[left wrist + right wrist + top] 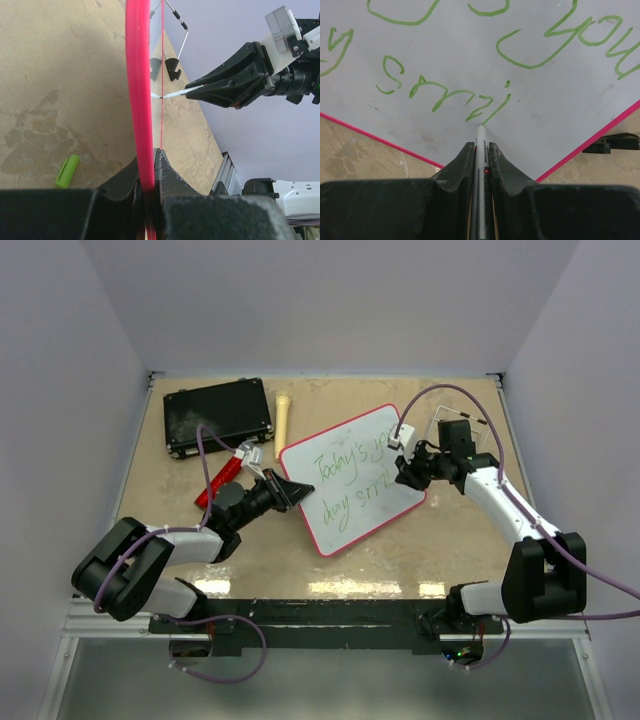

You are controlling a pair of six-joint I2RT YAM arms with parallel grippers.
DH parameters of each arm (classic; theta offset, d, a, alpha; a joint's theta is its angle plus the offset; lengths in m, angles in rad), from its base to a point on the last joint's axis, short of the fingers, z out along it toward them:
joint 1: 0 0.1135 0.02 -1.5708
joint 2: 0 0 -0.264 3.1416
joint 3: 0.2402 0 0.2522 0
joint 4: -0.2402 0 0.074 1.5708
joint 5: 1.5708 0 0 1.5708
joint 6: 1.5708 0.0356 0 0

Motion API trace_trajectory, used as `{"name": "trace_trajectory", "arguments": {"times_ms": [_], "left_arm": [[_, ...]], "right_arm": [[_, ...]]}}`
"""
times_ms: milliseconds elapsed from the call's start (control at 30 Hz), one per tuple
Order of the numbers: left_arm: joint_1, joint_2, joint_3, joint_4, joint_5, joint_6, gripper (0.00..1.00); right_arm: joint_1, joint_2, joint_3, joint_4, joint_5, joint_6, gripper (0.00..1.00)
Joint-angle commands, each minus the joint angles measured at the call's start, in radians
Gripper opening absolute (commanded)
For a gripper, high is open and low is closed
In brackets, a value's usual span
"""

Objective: Write a sentence on the whiteboard

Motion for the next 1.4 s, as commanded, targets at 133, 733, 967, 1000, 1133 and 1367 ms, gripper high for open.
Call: {"name": "trace_trajectory", "arguments": {"times_ms": [133, 733, 967, 1000, 1133, 1367], "left_arm": [[-0.003, 0.001, -0.003, 0.026, 0.016, 0.077, 0.0], [-0.002, 0.0, -0.011, 0.03, 0.013, 0.077, 0.0], [-0.002, 0.0, -0.009, 0.032, 0.015, 0.077, 0.0], [-0.002, 0.0, -0.009, 0.032, 0.015, 0.077, 0.0], [0.0, 0.0, -0.009, 0.029, 0.013, 0.078, 0.0], [0.0, 0.0, -0.008, 0.03, 0.016, 0.078, 0.0]], "right_arm": [[-0.002, -0.022, -0.011, 0.037, 0.07, 0.02, 0.0], [-0.014, -0.022, 0.012, 0.096, 0.023, 0.069, 0.0], [-0.016, 0.021, 0.019, 0.091, 0.018, 0.068, 0.0], [-0.014, 0.019, 0.017, 0.1, 0.03, 0.074, 0.0], [-0.014, 0.009, 0.014, 0.118, 0.085, 0.094, 0.0], [-0.017, -0.004, 0.012, 0.149, 0.125, 0.105, 0.0]]}}
